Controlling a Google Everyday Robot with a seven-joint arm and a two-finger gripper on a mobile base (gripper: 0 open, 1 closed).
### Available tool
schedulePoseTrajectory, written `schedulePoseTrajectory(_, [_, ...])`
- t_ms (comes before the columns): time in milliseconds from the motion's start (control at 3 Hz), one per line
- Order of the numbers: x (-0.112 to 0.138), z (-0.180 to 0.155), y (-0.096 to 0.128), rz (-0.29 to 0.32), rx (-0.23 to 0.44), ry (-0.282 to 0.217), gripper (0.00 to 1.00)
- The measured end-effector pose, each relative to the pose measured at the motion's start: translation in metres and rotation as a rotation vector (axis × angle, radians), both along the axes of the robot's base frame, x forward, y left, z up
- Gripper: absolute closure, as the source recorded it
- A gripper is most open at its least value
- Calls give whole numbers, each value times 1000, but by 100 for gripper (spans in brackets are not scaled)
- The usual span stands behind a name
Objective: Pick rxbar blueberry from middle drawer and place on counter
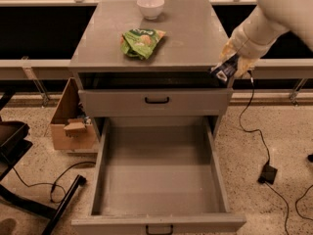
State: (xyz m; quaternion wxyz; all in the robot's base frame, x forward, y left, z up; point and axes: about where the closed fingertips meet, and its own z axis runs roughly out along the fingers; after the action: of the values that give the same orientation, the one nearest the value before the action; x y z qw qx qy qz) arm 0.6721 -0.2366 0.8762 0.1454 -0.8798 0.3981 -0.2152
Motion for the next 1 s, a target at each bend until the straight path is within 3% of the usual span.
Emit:
schedulePoseTrajectory(333, [37, 27, -27, 18, -35, -60, 100])
schedulePoseTrajectory(667, [78, 32, -41, 59, -29, -111, 100])
schedulePoseTrajectory(1000, [127, 17, -33, 102, 4, -163, 100])
